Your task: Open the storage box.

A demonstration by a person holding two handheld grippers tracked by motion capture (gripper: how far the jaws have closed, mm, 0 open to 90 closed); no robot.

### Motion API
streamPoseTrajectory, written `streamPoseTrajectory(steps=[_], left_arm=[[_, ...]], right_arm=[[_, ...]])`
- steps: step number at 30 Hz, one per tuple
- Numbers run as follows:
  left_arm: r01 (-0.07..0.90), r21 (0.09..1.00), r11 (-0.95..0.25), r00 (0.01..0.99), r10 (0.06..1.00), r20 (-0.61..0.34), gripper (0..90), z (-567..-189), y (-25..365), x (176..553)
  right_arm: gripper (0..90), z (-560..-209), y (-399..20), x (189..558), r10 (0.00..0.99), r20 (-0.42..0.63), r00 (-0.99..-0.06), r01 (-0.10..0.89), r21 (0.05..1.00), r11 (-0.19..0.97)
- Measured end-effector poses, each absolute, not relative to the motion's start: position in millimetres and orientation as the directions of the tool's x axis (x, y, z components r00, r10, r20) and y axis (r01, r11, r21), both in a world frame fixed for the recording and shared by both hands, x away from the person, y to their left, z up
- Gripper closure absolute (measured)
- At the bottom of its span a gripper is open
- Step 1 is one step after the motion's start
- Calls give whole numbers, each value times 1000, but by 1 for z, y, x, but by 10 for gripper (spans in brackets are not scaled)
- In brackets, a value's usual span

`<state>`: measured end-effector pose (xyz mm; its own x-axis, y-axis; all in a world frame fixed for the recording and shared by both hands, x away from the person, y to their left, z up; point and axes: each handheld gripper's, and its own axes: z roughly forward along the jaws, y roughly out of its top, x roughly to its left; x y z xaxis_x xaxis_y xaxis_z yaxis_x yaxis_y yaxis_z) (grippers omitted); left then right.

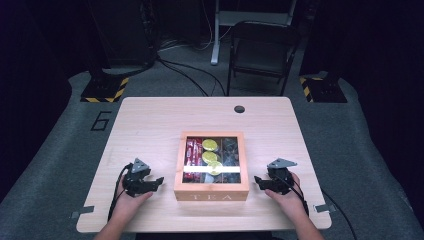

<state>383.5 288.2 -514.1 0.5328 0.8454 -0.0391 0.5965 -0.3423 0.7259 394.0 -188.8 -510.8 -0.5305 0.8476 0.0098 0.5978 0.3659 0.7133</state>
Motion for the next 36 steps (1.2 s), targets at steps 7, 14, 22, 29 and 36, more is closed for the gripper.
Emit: streamPoseTrajectory(steps=[7, 14, 22, 29, 36], left_arm=[[568, 761, -314, 555, 829, -72, 353, -500, 280, 375], [562, 771, -301, 563, 821, -90, 358, -489, 278, 367], [561, 778, -283, 569, 814, -114, 358, -481, 275, 361], [534, 791, -299, 606, 788, -111, 358, -472, 266, 354], [509, 801, -314, 638, 763, -107, 358, -462, 259, 348]], right_arm=[[390, -500, -189, 387, 843, 29, -538, 576, 742, 342], [407, -488, -185, 379, 830, -4, -557, 539, 759, 366], [416, -478, -178, 372, 811, 16, -585, 522, 773, 361], [416, -468, -176, 364, 802, 32, -597, 507, 789, 346], [414, -458, -173, 356, 798, 30, -602, 486, 807, 336]])
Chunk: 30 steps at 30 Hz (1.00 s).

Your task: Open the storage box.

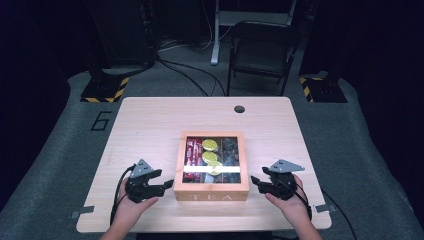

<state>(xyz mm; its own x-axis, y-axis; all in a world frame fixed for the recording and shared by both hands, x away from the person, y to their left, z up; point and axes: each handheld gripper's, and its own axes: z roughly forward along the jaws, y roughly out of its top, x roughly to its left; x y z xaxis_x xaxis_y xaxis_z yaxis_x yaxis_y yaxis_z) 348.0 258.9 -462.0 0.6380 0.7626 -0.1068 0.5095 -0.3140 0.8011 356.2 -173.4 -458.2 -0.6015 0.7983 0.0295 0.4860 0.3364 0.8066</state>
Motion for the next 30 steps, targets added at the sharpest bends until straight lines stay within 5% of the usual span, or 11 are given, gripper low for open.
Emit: streamPoseTrajectory(steps=[15, 30], left_arm=[[475, 821, -317, 673, 732, -107, 253, -450, 244, 337], [457, 820, -346, 707, 701, -98, 241, -455, 231, 332]], right_arm=[[275, -447, -160, 346, 762, 57, -646, 440, 843, 310], [254, -449, -142, 339, 697, 47, -716, 411, 834, 367]])
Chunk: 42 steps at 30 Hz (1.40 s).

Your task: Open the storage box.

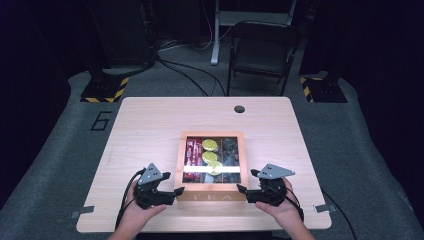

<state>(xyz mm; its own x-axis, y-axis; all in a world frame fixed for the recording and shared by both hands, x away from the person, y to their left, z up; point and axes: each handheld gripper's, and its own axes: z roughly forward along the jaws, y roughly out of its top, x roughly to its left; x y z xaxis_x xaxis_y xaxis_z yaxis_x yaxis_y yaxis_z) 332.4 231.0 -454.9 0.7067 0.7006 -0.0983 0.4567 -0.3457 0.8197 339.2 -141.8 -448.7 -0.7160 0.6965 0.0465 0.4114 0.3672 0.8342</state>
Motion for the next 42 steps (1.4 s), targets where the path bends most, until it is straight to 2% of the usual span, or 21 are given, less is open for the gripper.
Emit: streamPoseTrajectory(steps=[20, 42], left_arm=[[463, 796, -390, 725, 683, -87, 208, -467, 223, 333], [466, 781, -416, 728, 682, -71, 258, -476, 220, 333]], right_arm=[[207, -460, -136, 340, 674, 16, -739, 417, 797, 438], [198, -469, -133, 340, 665, 17, -746, 435, 769, 468]])
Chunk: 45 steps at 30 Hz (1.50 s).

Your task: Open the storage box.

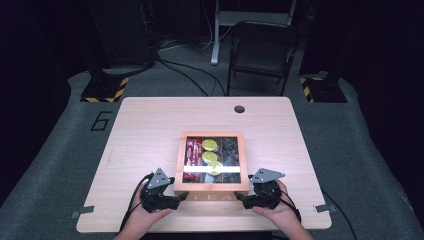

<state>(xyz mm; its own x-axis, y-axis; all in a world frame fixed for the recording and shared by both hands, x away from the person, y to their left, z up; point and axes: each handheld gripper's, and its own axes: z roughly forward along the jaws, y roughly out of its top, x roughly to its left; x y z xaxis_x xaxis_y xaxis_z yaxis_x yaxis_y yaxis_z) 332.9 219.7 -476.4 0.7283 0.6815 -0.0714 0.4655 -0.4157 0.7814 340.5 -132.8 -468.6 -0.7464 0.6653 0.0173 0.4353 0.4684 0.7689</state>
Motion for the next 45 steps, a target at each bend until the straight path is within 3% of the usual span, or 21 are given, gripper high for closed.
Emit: streamPoseTrajectory(steps=[23, 45], left_arm=[[454, 783, -426, 713, 700, -32, 283, -475, 217, 330], [429, 819, -381, 705, 708, -40, 302, -458, 218, 329]], right_arm=[[264, -469, -133, 340, 662, 4, -749, 440, 750, 493], [311, -457, -137, 339, 680, -6, -733, 405, 799, 444]])
